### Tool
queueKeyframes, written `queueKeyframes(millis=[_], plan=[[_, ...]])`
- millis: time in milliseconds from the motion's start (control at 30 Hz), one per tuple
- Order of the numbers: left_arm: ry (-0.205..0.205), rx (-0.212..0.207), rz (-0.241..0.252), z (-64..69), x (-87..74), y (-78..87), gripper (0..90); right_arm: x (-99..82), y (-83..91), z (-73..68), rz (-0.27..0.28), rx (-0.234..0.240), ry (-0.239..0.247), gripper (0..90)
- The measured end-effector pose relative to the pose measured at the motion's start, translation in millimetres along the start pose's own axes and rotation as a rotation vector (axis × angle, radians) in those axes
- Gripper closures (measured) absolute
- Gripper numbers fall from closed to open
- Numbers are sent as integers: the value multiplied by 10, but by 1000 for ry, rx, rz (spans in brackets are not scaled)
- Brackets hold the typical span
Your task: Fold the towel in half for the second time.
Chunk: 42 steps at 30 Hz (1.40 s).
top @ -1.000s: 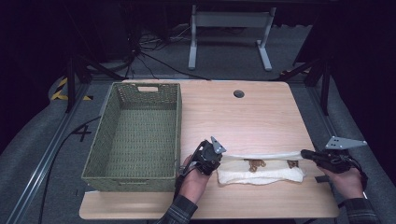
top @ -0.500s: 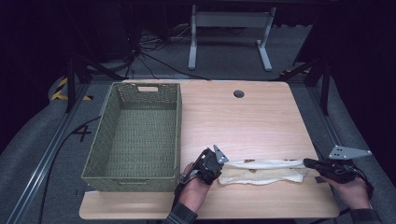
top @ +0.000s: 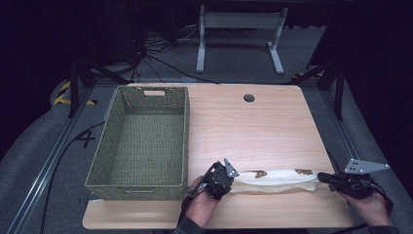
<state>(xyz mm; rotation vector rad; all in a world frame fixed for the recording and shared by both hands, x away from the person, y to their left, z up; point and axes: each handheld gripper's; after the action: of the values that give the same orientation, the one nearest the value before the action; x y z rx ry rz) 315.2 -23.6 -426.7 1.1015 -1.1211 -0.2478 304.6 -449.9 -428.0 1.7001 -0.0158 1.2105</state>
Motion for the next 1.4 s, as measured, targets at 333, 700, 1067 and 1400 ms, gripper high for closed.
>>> queueKeyframes(millis=[333, 700, 1067, 1400], plan=[[-13, -89, 15, 63, -19, 93, 804, -24, 53, -10, -7, 65, -35, 758], [-2, -172, -6, -43, 34, -84, 859, -16, -83, -55, -70, 119, 1, 881], [-45, -151, -73, -107, 2, -207, 869, -67, -181, -31, -146, 114, 28, 885], [-38, -161, 31, -164, 244, -100, 898, 104, -199, -192, -35, 152, 3, 893]])
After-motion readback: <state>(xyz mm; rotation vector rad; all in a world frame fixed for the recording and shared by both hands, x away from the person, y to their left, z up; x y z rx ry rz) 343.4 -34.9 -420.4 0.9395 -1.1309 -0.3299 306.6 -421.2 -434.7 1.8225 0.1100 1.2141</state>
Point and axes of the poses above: each handheld gripper's, and its own axes: y roughly backward along the jaws, x roughly out of its top, z roughly to its right, and after that the axes turned 2 degrees about -z, right-handed
